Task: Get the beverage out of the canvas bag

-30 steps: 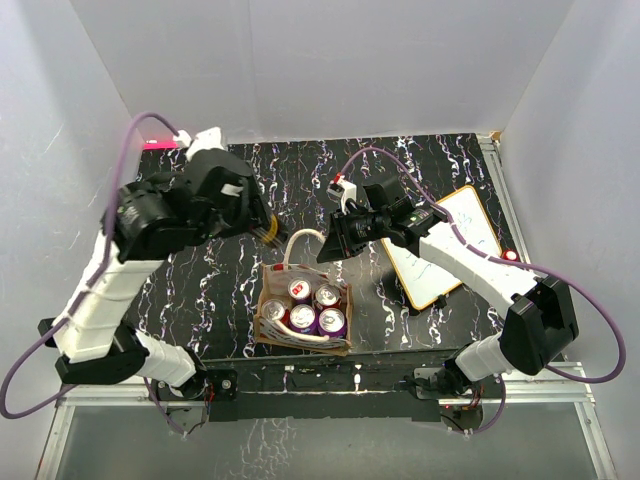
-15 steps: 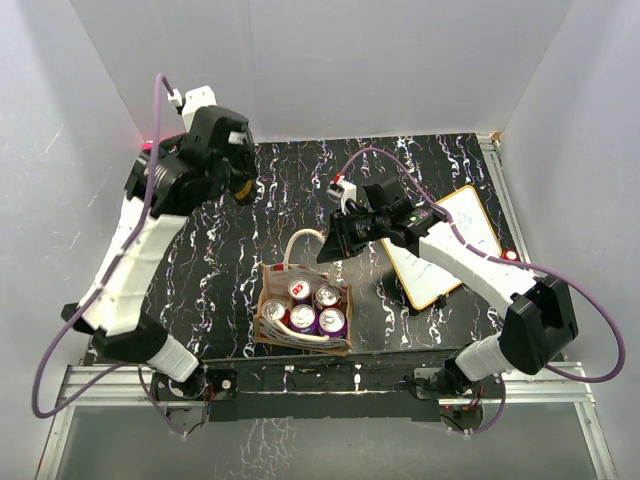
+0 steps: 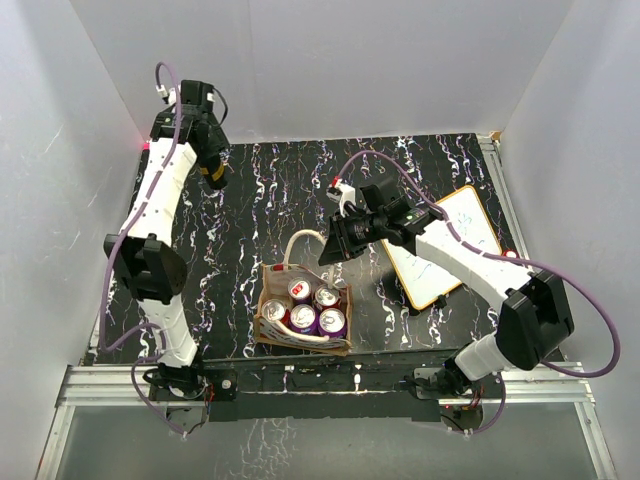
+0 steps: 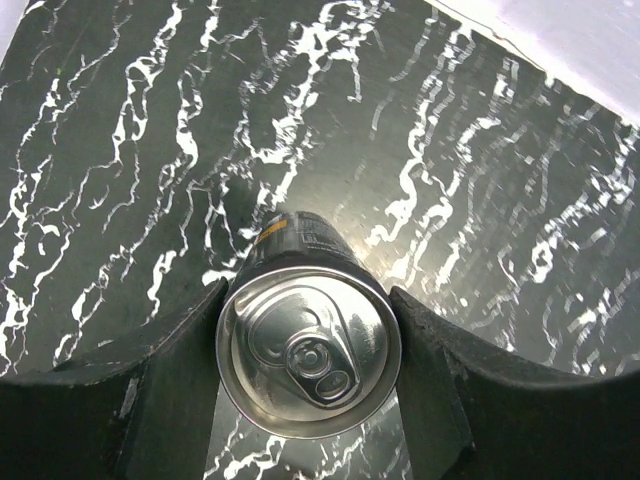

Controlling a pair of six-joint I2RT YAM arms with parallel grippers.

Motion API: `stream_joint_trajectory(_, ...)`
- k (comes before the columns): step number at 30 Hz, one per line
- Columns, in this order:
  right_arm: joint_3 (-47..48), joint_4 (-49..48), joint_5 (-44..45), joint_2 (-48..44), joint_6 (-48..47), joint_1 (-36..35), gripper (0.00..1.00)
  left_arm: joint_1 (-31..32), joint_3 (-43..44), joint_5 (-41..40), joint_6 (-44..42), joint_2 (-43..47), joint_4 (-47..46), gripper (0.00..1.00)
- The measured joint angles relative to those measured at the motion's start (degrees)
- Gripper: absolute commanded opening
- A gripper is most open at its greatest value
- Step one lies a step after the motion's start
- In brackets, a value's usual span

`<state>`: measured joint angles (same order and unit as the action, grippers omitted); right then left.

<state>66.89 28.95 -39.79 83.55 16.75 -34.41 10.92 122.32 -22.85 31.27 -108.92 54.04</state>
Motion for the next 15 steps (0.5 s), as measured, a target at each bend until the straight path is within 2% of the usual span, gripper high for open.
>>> stream_joint_trajectory(8, 0.6, 1.4, 1.1, 0.9, -1.6, 0.0, 0.12, -7.6, -4.7, 1.6, -1.5, -5.4, -9.2, 0.0)
stream_joint_trajectory(15, 1.2, 2.2, 1.3, 1.3, -1.9, 0.0, 0.12, -10.1, -5.1, 2.6, -1.9, -11.8, -12.9, 0.0)
